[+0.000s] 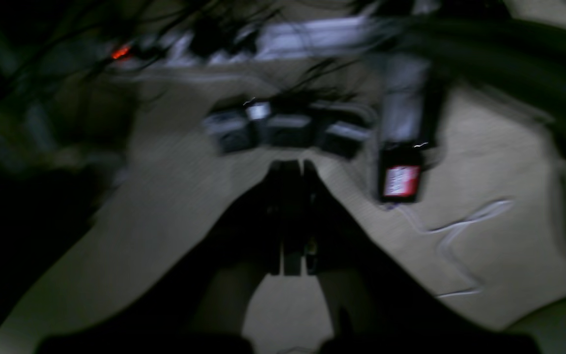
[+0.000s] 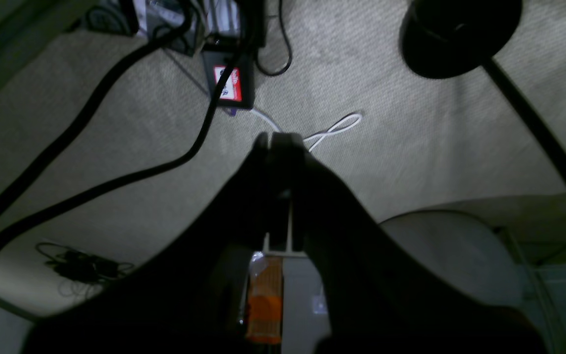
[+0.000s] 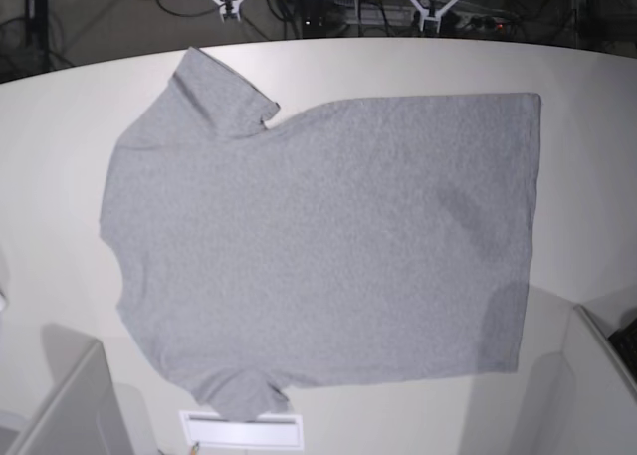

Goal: Fold the T-shirt properly
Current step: 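Move both grippers from rest toward the shirt's shoulder corners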

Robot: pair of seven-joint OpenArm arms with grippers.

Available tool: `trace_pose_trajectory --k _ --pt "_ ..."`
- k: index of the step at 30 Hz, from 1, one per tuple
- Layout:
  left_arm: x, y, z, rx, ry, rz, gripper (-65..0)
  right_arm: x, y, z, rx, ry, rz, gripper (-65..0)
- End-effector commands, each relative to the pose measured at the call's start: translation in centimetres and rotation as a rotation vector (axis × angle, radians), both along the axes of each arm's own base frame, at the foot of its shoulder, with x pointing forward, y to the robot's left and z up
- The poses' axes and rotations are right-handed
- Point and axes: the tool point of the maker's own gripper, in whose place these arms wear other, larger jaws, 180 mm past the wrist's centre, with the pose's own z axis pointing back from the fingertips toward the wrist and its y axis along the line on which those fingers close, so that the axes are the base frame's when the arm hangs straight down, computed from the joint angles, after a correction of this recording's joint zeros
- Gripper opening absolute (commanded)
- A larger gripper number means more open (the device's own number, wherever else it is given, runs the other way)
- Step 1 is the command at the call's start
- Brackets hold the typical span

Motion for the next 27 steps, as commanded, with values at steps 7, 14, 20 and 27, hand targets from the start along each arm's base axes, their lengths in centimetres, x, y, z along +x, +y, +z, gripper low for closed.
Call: trace_pose_trajectory --k 7,14,20,27 --pt "-1.9 -0.8 0.1 -0.017 0.032 0.003 -65.0 0.3 -4.4 0.0 -0.071 -0.027 -0.002 -65.0" --pt "-3.0 -0.3 0.9 -0.018 -0.1 -0.033 -65.0 -0.8 -6.5 0.7 -0.116 -0.101 -0.104 -65.0" --pt "-5.7 0.1 1.6 -0.017 -0.102 -0.047 -65.0 -2.3 -8.2 1.5 -0.126 -0.13 -0.201 -65.0" --pt "-6.6 0.7 3.1 -0.012 -0.159 -0.059 -65.0 -3.7 -5.9 2.4 0.088 -0.161 -0.421 -65.0"
